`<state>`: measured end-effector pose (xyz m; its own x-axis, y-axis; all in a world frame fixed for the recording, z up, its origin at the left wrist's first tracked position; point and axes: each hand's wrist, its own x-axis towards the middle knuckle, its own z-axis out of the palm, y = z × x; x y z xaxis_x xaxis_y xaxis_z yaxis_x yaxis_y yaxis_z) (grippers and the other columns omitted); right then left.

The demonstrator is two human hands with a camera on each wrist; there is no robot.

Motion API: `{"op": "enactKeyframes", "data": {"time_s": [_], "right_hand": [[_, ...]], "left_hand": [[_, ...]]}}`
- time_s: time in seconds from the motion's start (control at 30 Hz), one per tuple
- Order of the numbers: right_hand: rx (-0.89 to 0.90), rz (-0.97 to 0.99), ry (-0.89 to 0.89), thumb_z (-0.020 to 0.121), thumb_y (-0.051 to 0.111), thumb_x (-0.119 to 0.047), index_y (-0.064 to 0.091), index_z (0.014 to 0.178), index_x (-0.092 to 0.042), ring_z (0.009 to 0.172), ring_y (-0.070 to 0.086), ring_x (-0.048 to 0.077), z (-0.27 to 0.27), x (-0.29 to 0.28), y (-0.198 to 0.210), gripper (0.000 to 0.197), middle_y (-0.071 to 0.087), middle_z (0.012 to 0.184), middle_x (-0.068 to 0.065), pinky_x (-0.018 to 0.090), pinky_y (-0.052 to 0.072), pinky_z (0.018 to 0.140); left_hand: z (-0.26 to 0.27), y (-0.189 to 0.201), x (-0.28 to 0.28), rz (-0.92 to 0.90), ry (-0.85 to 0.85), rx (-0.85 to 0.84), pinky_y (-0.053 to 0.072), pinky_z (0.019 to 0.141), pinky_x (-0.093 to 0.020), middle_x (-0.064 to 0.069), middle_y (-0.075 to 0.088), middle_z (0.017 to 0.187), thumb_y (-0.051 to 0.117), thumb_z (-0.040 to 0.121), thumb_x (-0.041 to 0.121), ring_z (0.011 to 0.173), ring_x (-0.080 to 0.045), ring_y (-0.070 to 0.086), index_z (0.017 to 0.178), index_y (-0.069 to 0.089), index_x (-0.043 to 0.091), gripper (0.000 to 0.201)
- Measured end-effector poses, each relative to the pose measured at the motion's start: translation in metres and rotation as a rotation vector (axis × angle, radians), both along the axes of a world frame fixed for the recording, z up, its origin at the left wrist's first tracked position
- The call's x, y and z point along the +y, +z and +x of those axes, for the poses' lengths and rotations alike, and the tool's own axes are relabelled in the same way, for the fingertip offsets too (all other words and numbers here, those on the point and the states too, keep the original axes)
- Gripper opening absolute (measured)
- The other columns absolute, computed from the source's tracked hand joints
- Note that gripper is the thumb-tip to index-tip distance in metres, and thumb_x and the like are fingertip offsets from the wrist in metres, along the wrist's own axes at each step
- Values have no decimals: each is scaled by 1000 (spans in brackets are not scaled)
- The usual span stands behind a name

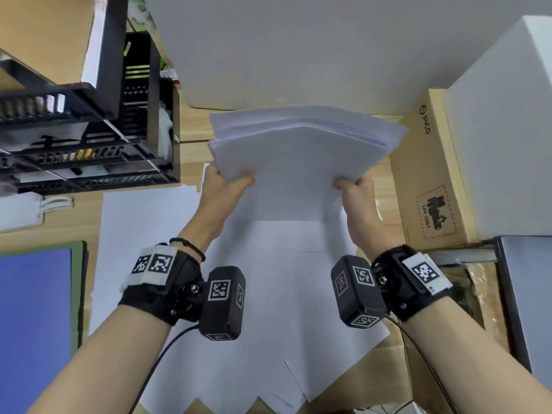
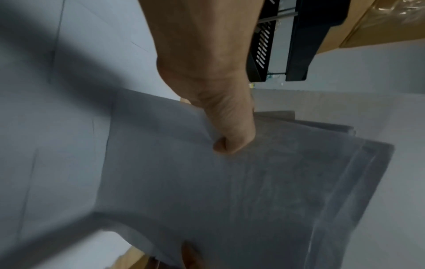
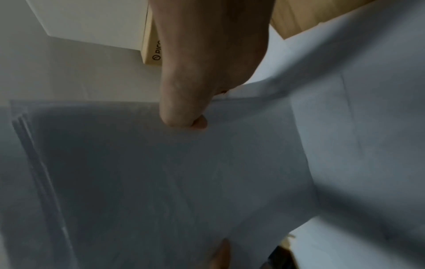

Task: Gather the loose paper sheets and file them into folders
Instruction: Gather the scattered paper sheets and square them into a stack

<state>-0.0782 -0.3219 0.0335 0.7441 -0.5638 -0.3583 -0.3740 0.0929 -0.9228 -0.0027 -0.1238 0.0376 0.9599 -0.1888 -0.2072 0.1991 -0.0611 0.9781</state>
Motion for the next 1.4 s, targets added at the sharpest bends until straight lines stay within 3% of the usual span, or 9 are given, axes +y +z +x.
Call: {"op": "enactKeyframes", "data": {"time_s": [0.2, 0.4, 0.53, 0.6, 0.77, 0.87, 0.93, 1.13, 1.4], "right_hand": [[-125, 35, -8, 82, 45, 4, 53, 75, -19, 64, 50, 2, 15, -6, 27, 26, 55, 74, -9, 13, 40, 60], [-77, 32, 55, 92, 51, -4, 61, 99, -9, 86, 55, 10, -12, -7, -2, 13, 60, 94, -1, 22, 42, 76], [-148, 45, 38, 91, 55, -10, 62, 102, -11, 88, 57, 10, -8, -8, 0, 13, 63, 95, -3, 23, 43, 79], [-156, 61, 46, 83, 53, -7, 61, 98, -17, 84, 56, 10, -3, -6, 3, 19, 62, 89, -5, 22, 44, 75], [-178, 48, 37, 85, 38, 13, 65, 96, -22, 86, 59, -5, -8, -20, 0, 46, 66, 97, -15, 7, 44, 71], [-205, 113, 61, 100, 39, -2, 56, 119, -27, 109, 56, -7, -7, -20, -9, 35, 59, 129, -7, 7, 46, 78], [-234, 199, 8, 104, 40, -14, 46, 125, -32, 109, 56, -8, -4, -17, -11, 29, 57, 130, -8, 8, 49, 76], [-226, 183, -5, 96, 54, -19, 45, 130, -34, 125, 53, 13, 3, -23, -21, 38, 48, 144, 7, 35, 44, 104], [-290, 83, 199, 79, 56, -47, 40, 138, -28, 128, 42, -5, -1, -22, -25, 63, 38, 147, -5, 14, 42, 98]], "left_hand": [[12, 24, -11, -163, 188, -101, 48, 68, -15, 11, 61, 80, 52, 76, -18, 71, 3, 60, 89, 55, 22, 41], [1, -4, 0, -95, 238, -109, 46, 75, -18, 14, 64, 79, 52, 76, -1, 80, 1, 60, 96, 60, 22, 32], [-2, -10, -5, -68, 189, -89, 44, 66, -10, 15, 65, 80, 46, 80, -3, 80, 2, 57, 100, 58, 20, 33], [-3, -8, -10, -84, 179, -94, 44, 66, -12, 8, 62, 91, 46, 65, -5, 85, -3, 55, 97, 61, 20, 43], [7, -14, 4, -45, 191, -74, 40, 65, -19, 8, 58, 76, 42, 63, -5, 76, -8, 52, 98, 60, 27, 50], [8, -21, 2, -43, 113, -81, 44, 69, -17, 10, 60, 64, 40, 84, 7, 68, -7, 53, 97, 60, 26, 30], [10, -24, 0, -62, 121, -82, 45, 73, -15, 10, 63, 64, 39, 89, 15, 66, -5, 55, 95, 60, 23, 23], [16, -28, -4, -21, 203, -39, 41, 59, -12, 19, 63, 73, 40, 88, -9, 65, 3, 53, 84, 60, 22, 37], [11, -34, 1, -47, 2, -51, 46, 69, -19, 13, 68, 82, 43, 97, 6, 79, -8, 59, 71, 68, 35, 46]]}}
